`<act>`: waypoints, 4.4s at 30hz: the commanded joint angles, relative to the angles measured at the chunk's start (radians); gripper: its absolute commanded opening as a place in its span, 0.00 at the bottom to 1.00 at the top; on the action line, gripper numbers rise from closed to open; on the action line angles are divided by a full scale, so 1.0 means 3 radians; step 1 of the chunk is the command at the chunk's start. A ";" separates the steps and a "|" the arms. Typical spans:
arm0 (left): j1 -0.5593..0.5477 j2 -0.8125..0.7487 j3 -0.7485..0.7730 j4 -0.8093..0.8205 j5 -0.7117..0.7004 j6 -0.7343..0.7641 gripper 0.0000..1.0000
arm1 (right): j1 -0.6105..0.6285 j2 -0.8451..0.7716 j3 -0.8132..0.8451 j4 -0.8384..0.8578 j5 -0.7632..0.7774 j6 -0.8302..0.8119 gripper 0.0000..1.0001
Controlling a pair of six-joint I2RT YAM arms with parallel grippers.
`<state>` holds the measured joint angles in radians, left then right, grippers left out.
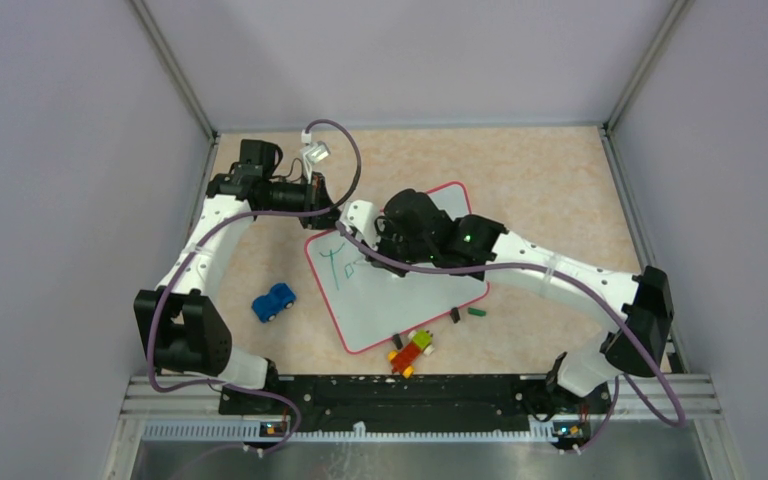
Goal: Write a sentence on the whiteboard
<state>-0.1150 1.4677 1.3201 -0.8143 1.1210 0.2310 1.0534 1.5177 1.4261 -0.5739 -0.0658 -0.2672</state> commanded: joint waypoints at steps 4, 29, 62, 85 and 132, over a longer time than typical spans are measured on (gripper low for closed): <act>-0.0036 -0.0083 -0.0056 -0.0079 0.0006 -0.0014 0.00 | 0.0017 -0.0087 -0.0150 0.0083 -0.0001 0.0025 0.00; -0.0036 -0.0082 -0.0045 -0.0073 0.0001 -0.0044 0.00 | -0.0232 -0.0103 0.0274 0.0111 0.0299 -0.0015 0.00; -0.0036 -0.0082 -0.0036 -0.0078 -0.0025 -0.0034 0.00 | -0.0074 -0.0164 -0.0169 -0.0021 -0.0079 0.0001 0.00; -0.0036 -0.0086 -0.0045 -0.0078 -0.0022 -0.0039 0.00 | -0.0074 -0.0362 -0.0035 -0.0061 -0.0069 -0.0122 0.00; -0.0036 -0.0108 -0.0091 -0.0071 -0.0027 -0.0013 0.00 | -0.0134 -0.0104 0.0015 0.0031 -0.0001 -0.0044 0.00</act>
<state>-0.1154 1.4612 1.3144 -0.8116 1.1179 0.2306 1.0164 1.4784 1.4094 -0.5907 -0.0559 -0.2867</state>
